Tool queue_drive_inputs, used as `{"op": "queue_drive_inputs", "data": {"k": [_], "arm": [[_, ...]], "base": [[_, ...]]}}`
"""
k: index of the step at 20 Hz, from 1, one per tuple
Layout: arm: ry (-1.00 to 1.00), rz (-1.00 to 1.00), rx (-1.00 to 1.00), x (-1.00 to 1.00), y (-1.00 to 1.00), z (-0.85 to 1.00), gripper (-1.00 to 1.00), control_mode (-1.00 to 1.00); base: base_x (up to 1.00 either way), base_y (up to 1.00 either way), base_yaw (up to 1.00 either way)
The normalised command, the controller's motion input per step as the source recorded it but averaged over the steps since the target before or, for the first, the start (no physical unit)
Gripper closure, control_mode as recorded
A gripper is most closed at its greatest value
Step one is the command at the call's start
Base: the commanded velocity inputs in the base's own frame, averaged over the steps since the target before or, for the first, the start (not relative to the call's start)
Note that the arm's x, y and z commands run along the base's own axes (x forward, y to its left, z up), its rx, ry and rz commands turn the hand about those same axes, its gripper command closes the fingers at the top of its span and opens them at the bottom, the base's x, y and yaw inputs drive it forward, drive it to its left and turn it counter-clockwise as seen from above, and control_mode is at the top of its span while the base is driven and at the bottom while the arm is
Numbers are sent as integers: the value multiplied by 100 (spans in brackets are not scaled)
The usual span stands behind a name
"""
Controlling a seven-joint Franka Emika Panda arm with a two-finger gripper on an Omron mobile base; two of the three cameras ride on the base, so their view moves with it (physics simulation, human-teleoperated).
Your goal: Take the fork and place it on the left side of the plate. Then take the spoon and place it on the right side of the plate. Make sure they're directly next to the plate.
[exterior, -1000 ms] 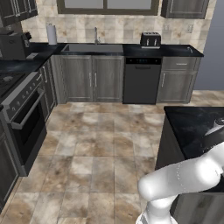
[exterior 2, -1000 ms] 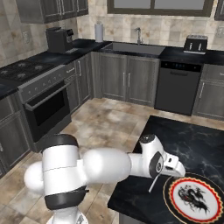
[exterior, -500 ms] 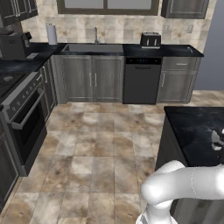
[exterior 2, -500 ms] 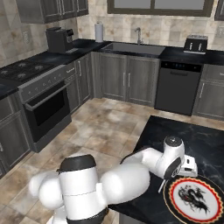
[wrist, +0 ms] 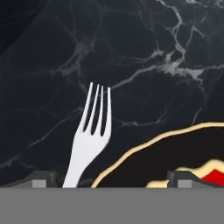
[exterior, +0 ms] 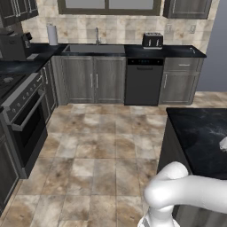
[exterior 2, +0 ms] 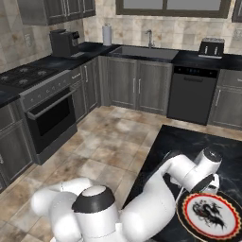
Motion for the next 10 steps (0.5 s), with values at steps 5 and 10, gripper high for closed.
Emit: {"op": "queue_drive_inputs", "data": {"k": [5,10], "arm": [[-6,0,21,-2,43,0,-100,-100],[-12,0,19,-13,42,2,-100,-100]], "base": [[0,0,0],[0,0,0]]}}
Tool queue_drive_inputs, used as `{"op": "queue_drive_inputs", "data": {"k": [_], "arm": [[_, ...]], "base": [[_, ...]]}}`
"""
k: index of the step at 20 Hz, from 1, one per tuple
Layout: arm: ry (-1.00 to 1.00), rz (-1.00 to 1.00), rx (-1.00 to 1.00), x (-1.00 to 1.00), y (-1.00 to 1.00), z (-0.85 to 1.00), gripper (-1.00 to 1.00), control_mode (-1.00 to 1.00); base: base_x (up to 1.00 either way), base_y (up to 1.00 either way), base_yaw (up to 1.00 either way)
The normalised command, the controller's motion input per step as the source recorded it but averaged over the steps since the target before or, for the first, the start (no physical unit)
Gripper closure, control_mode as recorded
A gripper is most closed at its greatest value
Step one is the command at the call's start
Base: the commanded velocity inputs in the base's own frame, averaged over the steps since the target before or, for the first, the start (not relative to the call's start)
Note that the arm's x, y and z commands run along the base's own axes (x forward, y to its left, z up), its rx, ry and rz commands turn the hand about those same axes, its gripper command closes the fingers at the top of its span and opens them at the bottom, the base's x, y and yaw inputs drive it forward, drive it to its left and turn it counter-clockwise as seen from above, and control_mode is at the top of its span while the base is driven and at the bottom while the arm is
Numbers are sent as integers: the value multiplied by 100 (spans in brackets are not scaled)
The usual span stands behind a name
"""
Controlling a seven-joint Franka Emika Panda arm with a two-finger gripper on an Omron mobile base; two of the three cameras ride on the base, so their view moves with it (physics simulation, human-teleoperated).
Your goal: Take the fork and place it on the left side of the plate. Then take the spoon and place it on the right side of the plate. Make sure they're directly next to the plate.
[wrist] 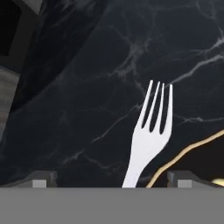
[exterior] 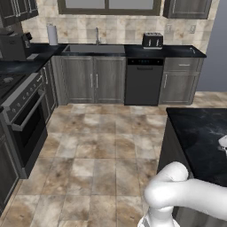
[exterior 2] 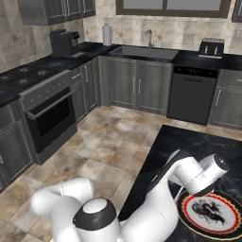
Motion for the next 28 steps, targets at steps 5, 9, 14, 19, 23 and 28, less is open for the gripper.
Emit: {"op": "queue_drive_inputs", "data": {"k": [5,9,14,19,23,28], "arm": [[-25,0,15,-36,14,40,-100,-100],[-41,0,9,-64,0,91,-100,-100],[-46,1,1,-51,2,100,-100,-100],[-18,1,-8,-28,46,100,-100,-100],[9,-3,-40,-21,100,100,-100,-100],[31,-2,-45,-1,100,68,-100,-100]], "base": [[0,0,0],[0,0,0],[0,0,0],[0,0,0],[0,0,0],[0,0,0]]}}
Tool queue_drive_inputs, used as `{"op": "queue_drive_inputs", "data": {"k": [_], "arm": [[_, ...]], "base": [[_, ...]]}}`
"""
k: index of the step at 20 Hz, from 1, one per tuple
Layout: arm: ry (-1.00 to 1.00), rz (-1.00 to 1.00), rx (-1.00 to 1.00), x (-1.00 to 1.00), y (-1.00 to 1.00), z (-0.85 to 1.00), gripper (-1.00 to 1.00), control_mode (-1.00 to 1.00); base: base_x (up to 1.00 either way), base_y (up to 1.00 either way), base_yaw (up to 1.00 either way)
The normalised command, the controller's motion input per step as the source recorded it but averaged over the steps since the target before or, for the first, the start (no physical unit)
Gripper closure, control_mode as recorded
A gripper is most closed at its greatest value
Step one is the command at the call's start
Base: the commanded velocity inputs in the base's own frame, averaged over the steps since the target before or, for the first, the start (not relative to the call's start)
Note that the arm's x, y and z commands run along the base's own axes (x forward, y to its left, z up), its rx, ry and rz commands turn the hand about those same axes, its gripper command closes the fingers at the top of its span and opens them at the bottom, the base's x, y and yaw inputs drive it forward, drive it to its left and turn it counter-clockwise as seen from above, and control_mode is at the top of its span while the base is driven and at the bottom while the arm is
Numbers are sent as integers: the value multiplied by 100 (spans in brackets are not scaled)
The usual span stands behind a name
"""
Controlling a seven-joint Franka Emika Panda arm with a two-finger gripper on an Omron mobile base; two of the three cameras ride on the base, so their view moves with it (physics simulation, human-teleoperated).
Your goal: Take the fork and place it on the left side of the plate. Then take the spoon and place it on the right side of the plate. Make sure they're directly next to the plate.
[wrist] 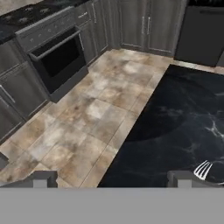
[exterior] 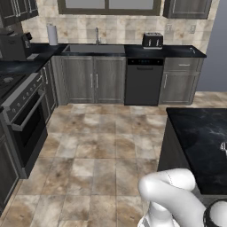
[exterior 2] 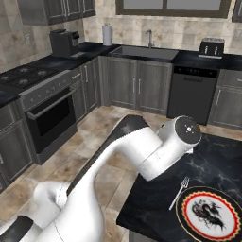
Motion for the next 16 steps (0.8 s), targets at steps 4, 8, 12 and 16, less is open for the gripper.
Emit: {"op": "queue_drive_inputs", "data": {"k": [4,8,12,16], "arm": [[13,0,-35,0,100,13,-100,-100],[6,0,-29,0,100,-16,-100,-100],[0,0,-22,0,100,-40,-100,-100],[4,5,-11,0,100,-28,-100,-100]], "base": [[0,0,0],[0,0,0],[0,0,0],[0,0,0]]}}
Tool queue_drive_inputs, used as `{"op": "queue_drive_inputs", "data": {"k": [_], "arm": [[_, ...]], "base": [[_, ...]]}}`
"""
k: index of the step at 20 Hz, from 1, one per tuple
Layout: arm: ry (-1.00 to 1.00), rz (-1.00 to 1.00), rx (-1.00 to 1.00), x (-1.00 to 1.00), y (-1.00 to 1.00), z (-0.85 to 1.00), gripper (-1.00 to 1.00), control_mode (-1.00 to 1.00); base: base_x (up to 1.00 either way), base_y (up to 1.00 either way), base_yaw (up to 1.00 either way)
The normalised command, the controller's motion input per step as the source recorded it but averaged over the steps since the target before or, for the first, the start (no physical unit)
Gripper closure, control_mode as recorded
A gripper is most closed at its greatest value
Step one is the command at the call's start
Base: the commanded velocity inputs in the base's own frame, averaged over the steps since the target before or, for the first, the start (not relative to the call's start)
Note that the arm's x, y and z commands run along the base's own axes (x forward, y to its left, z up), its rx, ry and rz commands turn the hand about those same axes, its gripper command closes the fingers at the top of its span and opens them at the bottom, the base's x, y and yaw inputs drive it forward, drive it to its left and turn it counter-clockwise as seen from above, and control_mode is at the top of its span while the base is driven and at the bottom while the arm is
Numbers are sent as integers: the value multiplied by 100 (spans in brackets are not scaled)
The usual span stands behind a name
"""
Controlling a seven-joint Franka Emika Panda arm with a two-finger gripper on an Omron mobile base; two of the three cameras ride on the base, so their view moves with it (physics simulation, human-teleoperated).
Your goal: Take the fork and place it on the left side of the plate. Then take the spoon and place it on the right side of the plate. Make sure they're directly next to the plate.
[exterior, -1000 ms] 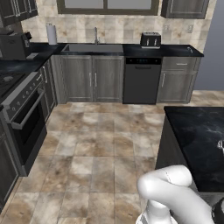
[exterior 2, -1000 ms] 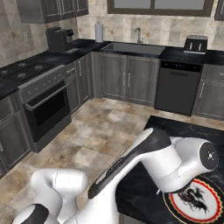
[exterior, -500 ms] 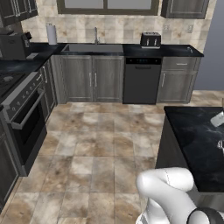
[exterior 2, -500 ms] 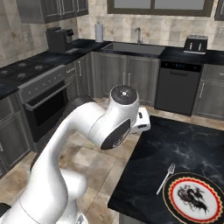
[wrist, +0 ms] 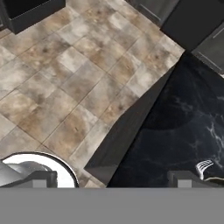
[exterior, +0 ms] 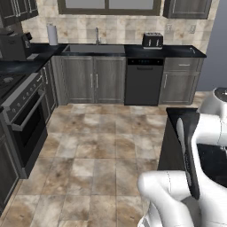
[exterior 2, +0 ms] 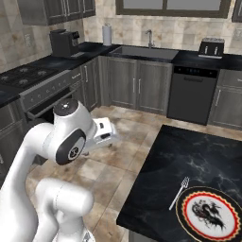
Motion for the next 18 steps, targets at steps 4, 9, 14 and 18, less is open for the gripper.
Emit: {"op": "queue_drive_inputs", "data": {"k": [4,9,14,18], "arm": [[10,10,-2,4,91,-19,-100,-100],[3,11,0,5,38,-1,-100,-100],[0,8,0,0,0,4,-100,-100],[0,4,0,0,0,1,-100,-100]], "base": [[0,0,0],[0,0,0],[0,0,0],[0,0,0]]}}
